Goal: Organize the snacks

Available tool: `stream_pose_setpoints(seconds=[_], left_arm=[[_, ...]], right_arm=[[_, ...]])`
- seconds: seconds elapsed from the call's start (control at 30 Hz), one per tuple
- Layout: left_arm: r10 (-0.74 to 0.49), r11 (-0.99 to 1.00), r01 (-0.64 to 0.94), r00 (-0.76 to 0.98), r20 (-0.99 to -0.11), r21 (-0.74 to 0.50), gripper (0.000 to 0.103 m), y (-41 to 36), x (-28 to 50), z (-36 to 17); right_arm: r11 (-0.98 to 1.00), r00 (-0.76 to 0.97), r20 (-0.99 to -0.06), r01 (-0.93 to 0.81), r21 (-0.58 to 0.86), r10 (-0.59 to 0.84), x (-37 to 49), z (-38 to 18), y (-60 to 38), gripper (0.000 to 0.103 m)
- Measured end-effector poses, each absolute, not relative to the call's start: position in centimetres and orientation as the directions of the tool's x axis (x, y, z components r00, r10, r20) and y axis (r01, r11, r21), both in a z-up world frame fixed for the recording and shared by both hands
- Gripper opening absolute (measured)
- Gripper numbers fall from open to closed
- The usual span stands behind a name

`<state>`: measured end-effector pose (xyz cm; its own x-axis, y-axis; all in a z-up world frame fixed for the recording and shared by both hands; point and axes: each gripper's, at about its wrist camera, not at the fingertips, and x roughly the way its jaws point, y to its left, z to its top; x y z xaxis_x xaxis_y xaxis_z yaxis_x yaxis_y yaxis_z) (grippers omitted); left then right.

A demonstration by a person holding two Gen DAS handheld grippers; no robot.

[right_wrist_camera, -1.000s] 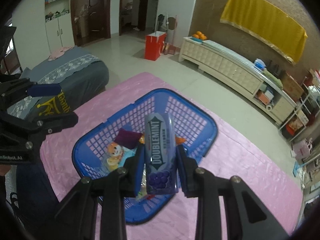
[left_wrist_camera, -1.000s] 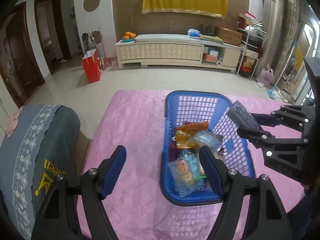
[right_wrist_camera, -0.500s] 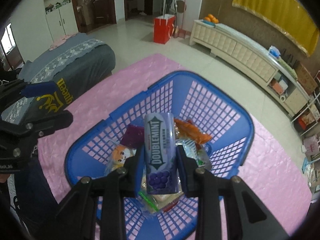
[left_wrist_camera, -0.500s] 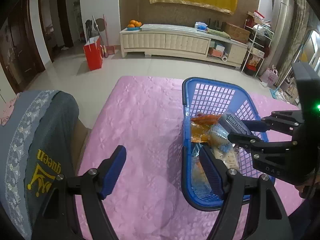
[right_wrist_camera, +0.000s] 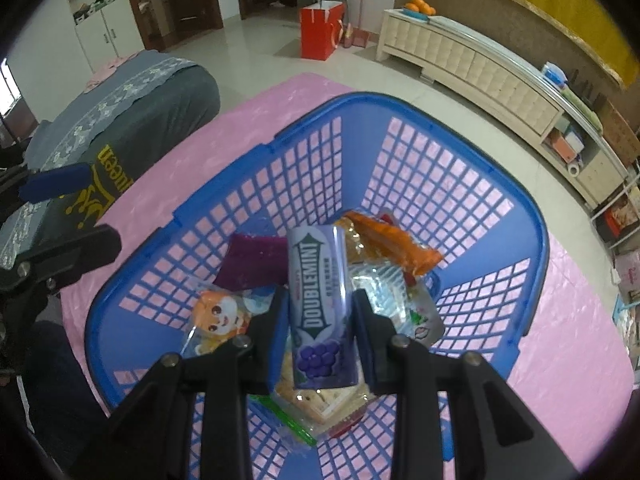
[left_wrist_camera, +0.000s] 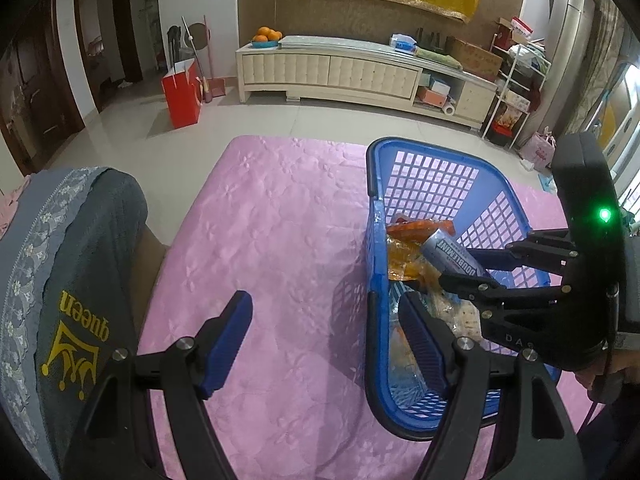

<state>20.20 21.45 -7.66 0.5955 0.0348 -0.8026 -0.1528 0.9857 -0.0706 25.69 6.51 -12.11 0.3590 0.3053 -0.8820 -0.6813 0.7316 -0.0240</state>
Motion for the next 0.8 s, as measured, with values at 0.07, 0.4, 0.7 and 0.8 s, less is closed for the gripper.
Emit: stream_pose_setpoints(seconds=[0.07,0.4,0.7,0.8], left_arm=[[0.044,0.986,-0.153,0.59,-0.806,-0.059,0.074,21.2,20.3,-7.7],[0.03,0.985,-0.148,0.647,-0.762,-0.087,0.074,20.0,17.9,-5.7],[0.045,0.989,-0.126,0.762,-0.647,-0.08,0.073,16.4,12.6,-2.0],[0.041,0.988,-0.122,0.791,-0.611,-0.092,0.073,15.3,10.9,-1.0]], right_arm=[[0.724,0.352,-0.887,-0.689,-0.03,0.299,25.6,-12.3,6.7,0.036],[0.748,0.376,-0.867,-0.663,-0.007,0.326,24.3,-10.7,4.9,0.068],[0.822,0.552,-0.727,-0.568,0.032,0.409,17.8,-4.9,-1.5,0.068],[0.851,0.621,-0.662,-0.523,0.049,0.42,15.4,-2.9,-4.0,0.068]])
